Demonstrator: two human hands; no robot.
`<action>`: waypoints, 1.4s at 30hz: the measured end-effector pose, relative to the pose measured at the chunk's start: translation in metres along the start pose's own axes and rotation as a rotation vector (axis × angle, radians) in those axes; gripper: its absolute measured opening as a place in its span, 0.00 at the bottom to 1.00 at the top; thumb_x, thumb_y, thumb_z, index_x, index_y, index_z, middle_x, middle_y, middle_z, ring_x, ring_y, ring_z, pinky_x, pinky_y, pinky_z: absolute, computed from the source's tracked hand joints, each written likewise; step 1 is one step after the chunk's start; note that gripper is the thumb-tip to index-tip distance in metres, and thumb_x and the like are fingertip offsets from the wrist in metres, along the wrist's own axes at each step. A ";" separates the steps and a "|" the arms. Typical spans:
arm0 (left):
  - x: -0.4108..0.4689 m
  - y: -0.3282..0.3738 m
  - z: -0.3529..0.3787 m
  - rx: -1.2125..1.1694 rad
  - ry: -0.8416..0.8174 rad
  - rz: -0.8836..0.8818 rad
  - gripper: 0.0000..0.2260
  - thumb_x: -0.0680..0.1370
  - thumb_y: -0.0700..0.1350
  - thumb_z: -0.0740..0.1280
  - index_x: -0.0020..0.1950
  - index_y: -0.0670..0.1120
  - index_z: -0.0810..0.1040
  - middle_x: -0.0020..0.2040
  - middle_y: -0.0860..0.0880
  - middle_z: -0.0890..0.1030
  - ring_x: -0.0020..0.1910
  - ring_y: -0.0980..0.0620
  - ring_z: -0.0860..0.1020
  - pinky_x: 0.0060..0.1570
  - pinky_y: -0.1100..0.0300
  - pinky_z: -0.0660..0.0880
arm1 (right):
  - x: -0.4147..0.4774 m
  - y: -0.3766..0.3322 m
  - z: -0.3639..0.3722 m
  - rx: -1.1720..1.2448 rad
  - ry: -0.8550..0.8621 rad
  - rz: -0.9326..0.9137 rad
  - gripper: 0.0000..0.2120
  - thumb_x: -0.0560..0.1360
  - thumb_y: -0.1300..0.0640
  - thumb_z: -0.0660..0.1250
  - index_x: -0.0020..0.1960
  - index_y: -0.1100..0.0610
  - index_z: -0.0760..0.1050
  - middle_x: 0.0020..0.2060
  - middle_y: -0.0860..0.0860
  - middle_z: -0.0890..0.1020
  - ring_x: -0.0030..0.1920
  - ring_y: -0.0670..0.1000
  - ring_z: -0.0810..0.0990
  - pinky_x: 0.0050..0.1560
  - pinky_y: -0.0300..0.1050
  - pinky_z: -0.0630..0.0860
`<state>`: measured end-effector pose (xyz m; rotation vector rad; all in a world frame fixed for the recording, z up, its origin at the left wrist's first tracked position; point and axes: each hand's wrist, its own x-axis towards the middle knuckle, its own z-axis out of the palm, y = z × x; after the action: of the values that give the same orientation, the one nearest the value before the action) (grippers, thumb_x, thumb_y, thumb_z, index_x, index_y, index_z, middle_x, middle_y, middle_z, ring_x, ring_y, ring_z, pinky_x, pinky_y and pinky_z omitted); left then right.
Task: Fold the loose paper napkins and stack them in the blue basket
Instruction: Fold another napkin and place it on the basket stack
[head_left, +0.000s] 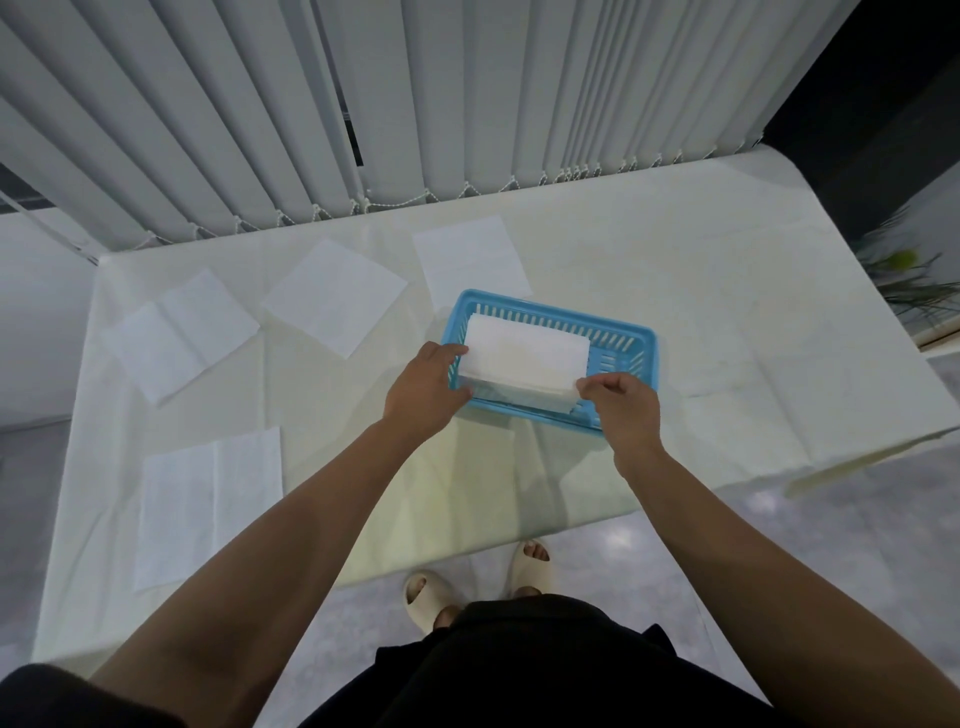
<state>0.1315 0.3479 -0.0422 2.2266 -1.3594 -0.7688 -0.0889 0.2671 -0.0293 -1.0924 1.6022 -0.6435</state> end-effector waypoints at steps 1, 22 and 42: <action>0.000 -0.001 0.002 0.002 0.011 0.018 0.24 0.74 0.47 0.70 0.69 0.50 0.70 0.62 0.48 0.73 0.57 0.48 0.76 0.54 0.52 0.76 | 0.000 -0.001 0.000 0.007 -0.007 0.008 0.05 0.70 0.58 0.73 0.44 0.58 0.81 0.42 0.49 0.83 0.40 0.47 0.77 0.47 0.41 0.73; 0.008 0.007 0.005 0.062 0.075 0.005 0.15 0.75 0.53 0.69 0.59 0.51 0.74 0.57 0.51 0.75 0.49 0.51 0.77 0.45 0.55 0.77 | 0.002 0.002 -0.001 -0.100 -0.027 -0.044 0.06 0.69 0.57 0.74 0.44 0.56 0.79 0.40 0.47 0.82 0.41 0.46 0.78 0.40 0.36 0.71; 0.010 0.003 0.005 0.214 0.187 0.181 0.15 0.79 0.54 0.62 0.64 0.52 0.76 0.66 0.51 0.74 0.64 0.49 0.72 0.60 0.54 0.69 | 0.000 0.024 0.013 -1.161 -0.189 -0.700 0.25 0.81 0.46 0.53 0.76 0.55 0.58 0.77 0.52 0.57 0.77 0.56 0.54 0.75 0.56 0.49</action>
<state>0.1297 0.3378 -0.0470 2.2275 -1.5831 -0.3574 -0.0848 0.2791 -0.0530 -2.5342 1.3621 0.0624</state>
